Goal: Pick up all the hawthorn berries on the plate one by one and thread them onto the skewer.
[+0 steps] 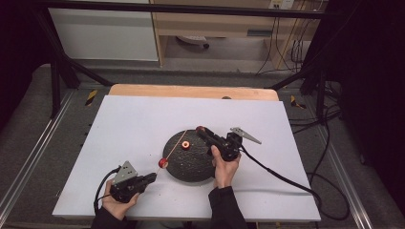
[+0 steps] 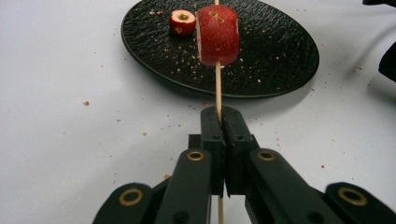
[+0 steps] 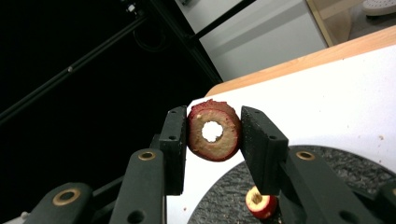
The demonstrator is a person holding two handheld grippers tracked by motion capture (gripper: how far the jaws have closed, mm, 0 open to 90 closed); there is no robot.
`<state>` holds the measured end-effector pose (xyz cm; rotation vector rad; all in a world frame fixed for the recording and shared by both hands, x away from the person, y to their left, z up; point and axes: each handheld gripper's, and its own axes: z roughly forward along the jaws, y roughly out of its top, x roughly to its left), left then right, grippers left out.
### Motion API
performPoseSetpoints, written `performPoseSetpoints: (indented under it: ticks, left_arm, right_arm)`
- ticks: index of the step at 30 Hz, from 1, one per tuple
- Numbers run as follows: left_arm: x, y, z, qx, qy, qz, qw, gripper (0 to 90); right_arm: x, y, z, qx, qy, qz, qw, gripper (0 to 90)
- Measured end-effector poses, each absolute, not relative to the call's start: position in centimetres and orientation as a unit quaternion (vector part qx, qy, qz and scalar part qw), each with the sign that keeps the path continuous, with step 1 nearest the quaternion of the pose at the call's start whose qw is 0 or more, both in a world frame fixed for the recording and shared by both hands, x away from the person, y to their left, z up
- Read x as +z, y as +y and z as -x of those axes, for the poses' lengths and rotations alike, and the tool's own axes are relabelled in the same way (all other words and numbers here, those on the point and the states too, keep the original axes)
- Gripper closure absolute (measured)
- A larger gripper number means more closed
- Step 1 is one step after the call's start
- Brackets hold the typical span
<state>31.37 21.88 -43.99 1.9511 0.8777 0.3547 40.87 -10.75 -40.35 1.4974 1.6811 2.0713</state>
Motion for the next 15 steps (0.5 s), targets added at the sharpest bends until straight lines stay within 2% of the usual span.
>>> performPoseSetpoints:
  ticks: [15]
  left_arm:
    - [-43.9,21.0,-31.1,0.139,0.358,-0.792,0.475,88.3]
  right_arm:
    - [-39.9,-11.1,-42.0,0.695,0.516,-0.498,0.045,63.1]
